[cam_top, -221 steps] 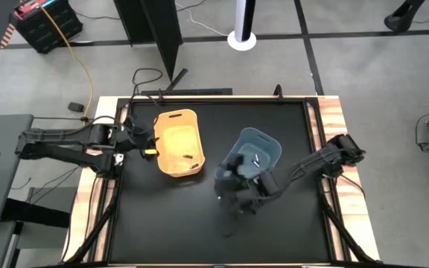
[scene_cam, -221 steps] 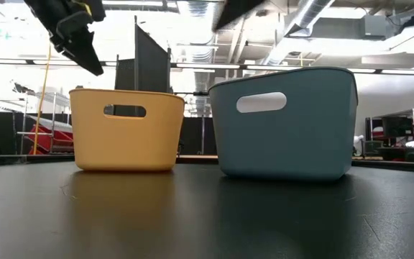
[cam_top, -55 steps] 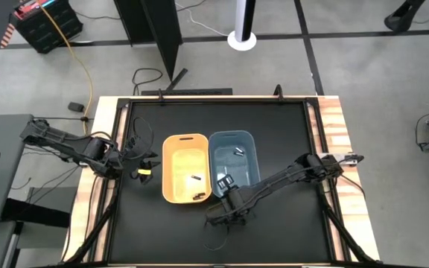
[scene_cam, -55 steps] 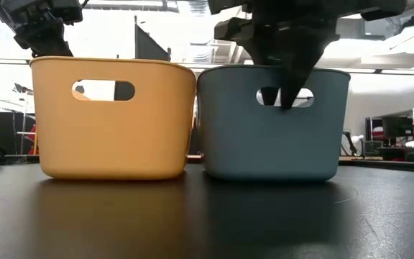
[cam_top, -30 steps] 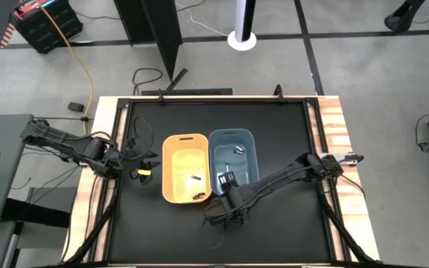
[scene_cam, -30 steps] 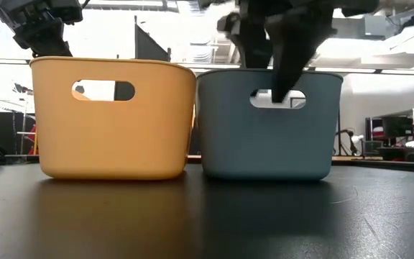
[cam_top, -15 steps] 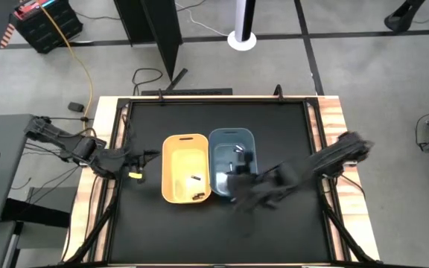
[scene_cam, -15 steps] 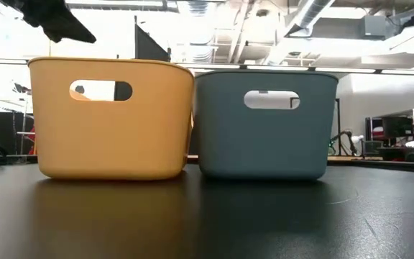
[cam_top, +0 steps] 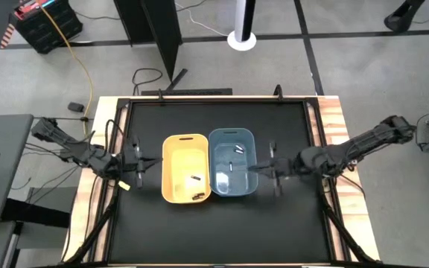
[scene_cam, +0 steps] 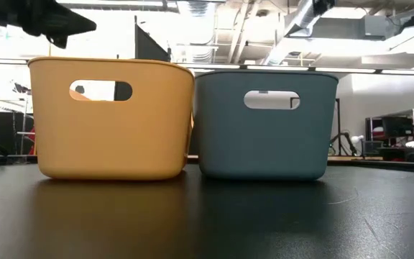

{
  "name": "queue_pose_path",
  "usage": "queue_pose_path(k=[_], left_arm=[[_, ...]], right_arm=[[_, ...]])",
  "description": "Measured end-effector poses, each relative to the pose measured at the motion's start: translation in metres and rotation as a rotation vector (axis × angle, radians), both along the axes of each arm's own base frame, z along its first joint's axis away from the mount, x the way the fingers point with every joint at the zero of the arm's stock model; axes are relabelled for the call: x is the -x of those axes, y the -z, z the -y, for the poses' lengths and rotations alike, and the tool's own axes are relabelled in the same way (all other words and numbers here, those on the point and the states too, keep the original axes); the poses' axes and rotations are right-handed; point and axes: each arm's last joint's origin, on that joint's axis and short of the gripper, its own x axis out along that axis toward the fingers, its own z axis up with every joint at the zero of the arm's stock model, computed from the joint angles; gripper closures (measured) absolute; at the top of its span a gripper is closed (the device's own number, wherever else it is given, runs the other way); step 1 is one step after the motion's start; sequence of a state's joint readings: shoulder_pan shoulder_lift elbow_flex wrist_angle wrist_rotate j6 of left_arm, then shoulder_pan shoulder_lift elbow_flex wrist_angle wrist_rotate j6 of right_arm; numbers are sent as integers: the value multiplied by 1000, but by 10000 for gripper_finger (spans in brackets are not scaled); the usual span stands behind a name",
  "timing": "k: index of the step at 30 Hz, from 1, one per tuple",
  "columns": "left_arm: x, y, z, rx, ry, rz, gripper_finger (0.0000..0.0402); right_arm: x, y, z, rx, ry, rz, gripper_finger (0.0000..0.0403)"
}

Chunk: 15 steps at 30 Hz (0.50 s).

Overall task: Sort batteries
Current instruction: Return to Home Position

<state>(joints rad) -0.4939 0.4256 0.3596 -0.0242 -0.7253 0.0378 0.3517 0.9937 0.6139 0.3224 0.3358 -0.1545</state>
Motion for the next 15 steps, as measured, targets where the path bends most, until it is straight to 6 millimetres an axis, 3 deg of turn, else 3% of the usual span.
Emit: queue_pose_path(k=[2,7,15], left_arm=[[0,10,-1,16,62,38,401],[-4,34,-8,24,71,40,401],[-7,58,-20,37,59,83,401]], right_arm=[[10,13,15,-29,-47,71,401],[25,48,42,-68,-36,15,402],[54,66,54,-48,-8,92,402]])
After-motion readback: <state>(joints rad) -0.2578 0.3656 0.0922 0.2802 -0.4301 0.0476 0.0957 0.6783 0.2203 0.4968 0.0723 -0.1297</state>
